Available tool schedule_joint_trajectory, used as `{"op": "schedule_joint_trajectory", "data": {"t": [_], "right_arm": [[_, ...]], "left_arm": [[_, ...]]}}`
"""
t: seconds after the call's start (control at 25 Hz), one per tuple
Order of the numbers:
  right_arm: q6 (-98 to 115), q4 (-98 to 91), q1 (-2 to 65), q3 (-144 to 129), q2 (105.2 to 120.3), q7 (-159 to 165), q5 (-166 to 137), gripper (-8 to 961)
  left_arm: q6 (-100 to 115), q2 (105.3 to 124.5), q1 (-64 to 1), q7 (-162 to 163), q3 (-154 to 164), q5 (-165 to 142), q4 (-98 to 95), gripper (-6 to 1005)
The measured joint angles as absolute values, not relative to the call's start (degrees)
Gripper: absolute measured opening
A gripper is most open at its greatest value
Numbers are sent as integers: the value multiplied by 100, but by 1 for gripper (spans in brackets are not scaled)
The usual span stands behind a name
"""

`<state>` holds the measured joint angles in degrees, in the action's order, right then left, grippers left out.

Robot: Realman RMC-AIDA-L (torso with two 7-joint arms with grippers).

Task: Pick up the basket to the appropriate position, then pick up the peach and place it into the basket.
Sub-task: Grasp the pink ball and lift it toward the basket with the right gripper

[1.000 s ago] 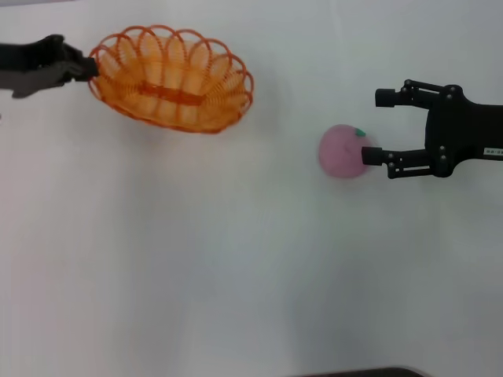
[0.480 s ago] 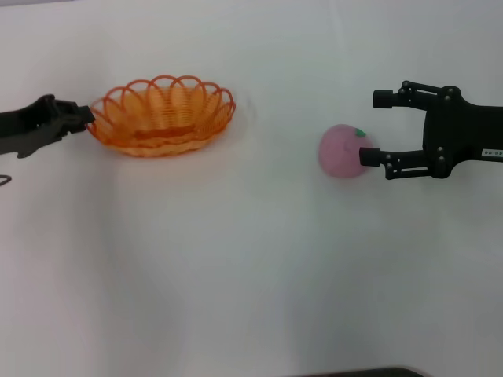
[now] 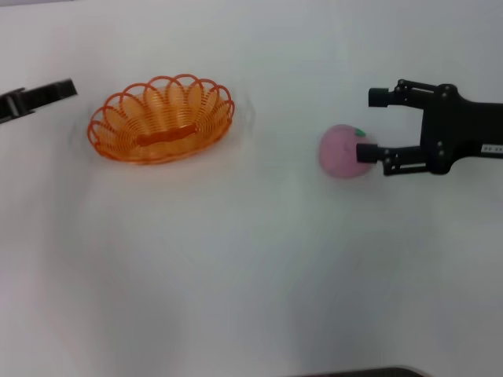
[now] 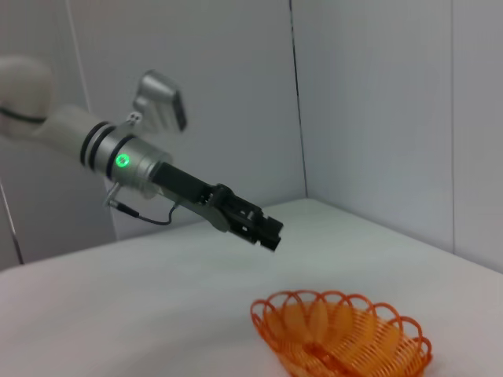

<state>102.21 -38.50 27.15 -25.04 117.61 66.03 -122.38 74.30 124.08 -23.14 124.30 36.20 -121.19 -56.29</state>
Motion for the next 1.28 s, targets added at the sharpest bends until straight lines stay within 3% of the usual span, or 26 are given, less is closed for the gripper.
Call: {"op": "schedule_joint_trajectory", "data": {"t": [0.16, 0.44, 0.64, 0.92, 1.28], "right_arm": [[10298, -3929, 2780, -2523, 11686, 7266, -11998, 904], [10272, -4317, 3322, -2561, 11365, 9479, -11920, 901], [10331, -5487, 3749, -3016, 11261, 10955, -12315, 900], [10492, -7092, 4155, -4134, 11403, 11690, -13624, 897], [9850, -7098, 4541, -5489, 11903, 11871, -15289, 894]], "left_arm": [[8425, 12409, -2006, 10502, 3017, -11308, -5655, 566], [10172, 12395, -1482, 8021, 2703, -10957, -5691, 663], [10438, 12383, -1467, 7906, 2690, -11811, -5809, 849], [10934, 12386, -1397, 8019, 2492, -12019, -5896, 892], [11268, 12393, -1407, 8458, 2432, -11968, -6055, 892]]}}
